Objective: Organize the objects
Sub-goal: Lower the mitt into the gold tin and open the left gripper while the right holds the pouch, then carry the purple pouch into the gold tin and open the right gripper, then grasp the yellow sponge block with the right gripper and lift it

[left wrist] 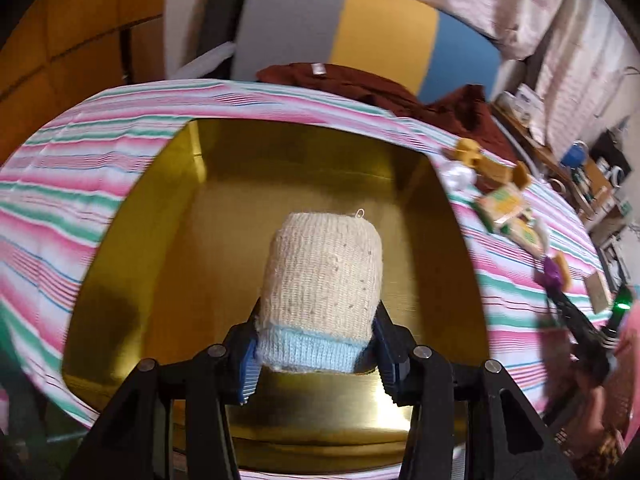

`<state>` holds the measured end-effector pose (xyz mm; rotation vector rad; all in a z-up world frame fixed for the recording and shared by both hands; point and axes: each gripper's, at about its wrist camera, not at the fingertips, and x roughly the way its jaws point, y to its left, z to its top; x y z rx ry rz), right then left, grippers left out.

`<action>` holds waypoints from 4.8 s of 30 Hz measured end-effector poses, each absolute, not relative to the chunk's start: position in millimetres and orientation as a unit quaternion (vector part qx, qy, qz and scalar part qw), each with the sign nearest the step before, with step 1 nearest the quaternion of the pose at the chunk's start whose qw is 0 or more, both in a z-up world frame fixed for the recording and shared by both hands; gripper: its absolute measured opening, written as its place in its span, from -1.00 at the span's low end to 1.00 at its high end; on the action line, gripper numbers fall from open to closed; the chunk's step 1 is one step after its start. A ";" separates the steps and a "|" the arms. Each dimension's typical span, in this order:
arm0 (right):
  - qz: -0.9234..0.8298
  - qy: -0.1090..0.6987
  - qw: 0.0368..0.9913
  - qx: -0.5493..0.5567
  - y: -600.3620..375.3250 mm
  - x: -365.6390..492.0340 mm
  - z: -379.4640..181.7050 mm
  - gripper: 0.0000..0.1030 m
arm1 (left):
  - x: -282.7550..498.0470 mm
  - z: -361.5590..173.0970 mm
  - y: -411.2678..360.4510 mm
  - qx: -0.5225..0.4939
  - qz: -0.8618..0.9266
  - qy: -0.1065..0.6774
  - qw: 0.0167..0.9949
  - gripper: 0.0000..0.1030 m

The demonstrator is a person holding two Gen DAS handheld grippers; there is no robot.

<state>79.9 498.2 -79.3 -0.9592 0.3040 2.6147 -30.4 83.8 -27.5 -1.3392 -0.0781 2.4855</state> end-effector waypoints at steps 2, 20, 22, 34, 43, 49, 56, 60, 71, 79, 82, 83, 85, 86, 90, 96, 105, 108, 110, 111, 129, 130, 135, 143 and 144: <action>0.919 0.115 0.173 -0.334 495.0 83.0 -77.4 -0.66 | -33.9 -32.8 72.6 -0.471 0.869 -0.028 0.145 -0.06; 0.928 0.124 0.147 -0.320 444.6 93.4 -50.8 -0.72 | -27.2 -31.0 28.1 -0.421 0.897 -0.070 0.113 0.63; 0.928 0.131 0.145 -0.318 441.7 94.6 -48.7 -0.72 | -25.6 -29.4 26.7 -0.419 0.898 -0.077 0.109 0.63; 0.937 0.141 0.112 -0.298 412.8 90.7 -17.8 -0.85 | -15.3 -30.7 30.6 -0.410 0.906 -0.051 0.090 0.77; 0.921 0.110 0.117 -0.354 408.3 68.1 -41.0 -0.09 | -12.6 -33.6 35.7 -0.420 0.900 -0.056 0.099 0.79; 0.898 0.109 0.182 -0.385 425.6 50.0 -54.5 0.05 | -6.8 -31.7 35.4 -0.421 0.900 -0.057 0.102 0.79; 0.882 0.083 0.216 -0.410 445.6 30.6 -71.6 0.07 | -0.2 -27.6 29.9 -0.420 0.899 -0.065 0.103 0.83; 0.887 0.091 0.195 -0.408 453.9 22.6 -72.8 0.04 | 1.4 -29.0 26.6 -0.422 0.898 -0.067 0.100 0.83; 0.908 0.088 0.173 -0.371 439.4 40.0 -65.1 -0.28 | -0.9 -35.8 27.1 -0.432 0.894 -0.066 0.100 0.83; 0.945 0.103 0.059 -0.306 364.9 55.4 -2.1 -0.28 | -5.7 -37.2 18.5 -0.438 0.894 -0.061 0.068 0.83; 0.951 0.093 -0.003 -0.295 323.7 54.9 16.7 -0.28 | -5.3 -34.6 14.0 -0.436 0.894 -0.074 0.067 0.83; 0.950 0.084 -0.024 -0.298 308.0 52.0 20.6 -0.28 | -5.2 -33.1 12.8 -0.435 0.895 -0.076 0.066 0.83; 0.946 0.065 -0.057 -0.311 277.5 46.2 22.7 -0.27 | -4.6 -28.3 8.1 -0.427 0.899 -0.078 0.057 0.83; 0.943 0.060 -0.071 -0.319 263.6 42.6 22.0 -0.27 | -4.5 -27.0 6.3 -0.425 0.900 -0.079 0.053 0.83; 0.923 0.059 -0.105 -0.364 219.9 23.9 7.9 -0.27 | -6.3 -22.8 -8.3 -0.418 0.903 -0.089 0.029 0.92; 0.891 0.073 -0.106 -0.436 191.3 -1.6 -25.2 -0.25 | -11.0 -22.4 -36.6 -0.414 0.903 -0.116 -0.016 0.92; 0.863 0.123 -0.115 -0.476 176.6 -16.6 -44.9 -0.08 | -11.5 -15.5 -50.9 -0.404 0.904 -0.137 -0.033 0.92; 0.867 0.125 -0.121 -0.466 175.6 -12.2 -39.7 -0.08 | -12.2 -16.8 -52.4 -0.408 0.900 -0.148 -0.034 0.92; 0.872 0.128 -0.121 -0.457 176.8 -8.4 -36.2 -0.08 | -11.6 -17.9 -51.1 -0.409 0.900 -0.149 -0.032 0.92; 0.874 0.129 -0.119 -0.452 178.5 -5.7 -33.5 -0.07 | -11.2 -18.1 -50.3 -0.409 0.900 -0.148 -0.031 0.92; 0.935 0.094 -0.006 -0.342 273.4 41.5 18.2 -0.06 | 3.5 -12.2 12.7 -0.402 0.910 -0.076 0.068 0.94; 0.934 0.097 0.005 -0.343 282.3 43.3 17.5 -0.06 | 6.0 -12.4 18.4 -0.402 0.910 -0.073 0.076 0.94; 0.925 0.116 0.065 -0.357 331.9 52.8 4.9 -0.06 | 14.6 -8.9 37.0 -0.392 0.911 -0.055 0.111 0.94; 0.900 0.103 0.145 -0.397 402.1 73.7 -38.4 -0.06 | 34.6 -5.4 70.6 -0.375 0.908 -0.037 0.183 0.97; 0.898 0.104 0.152 -0.400 411.4 77.3 -42.5 -0.06 | 36.8 -6.2 74.4 -0.374 0.907 -0.034 0.189 0.97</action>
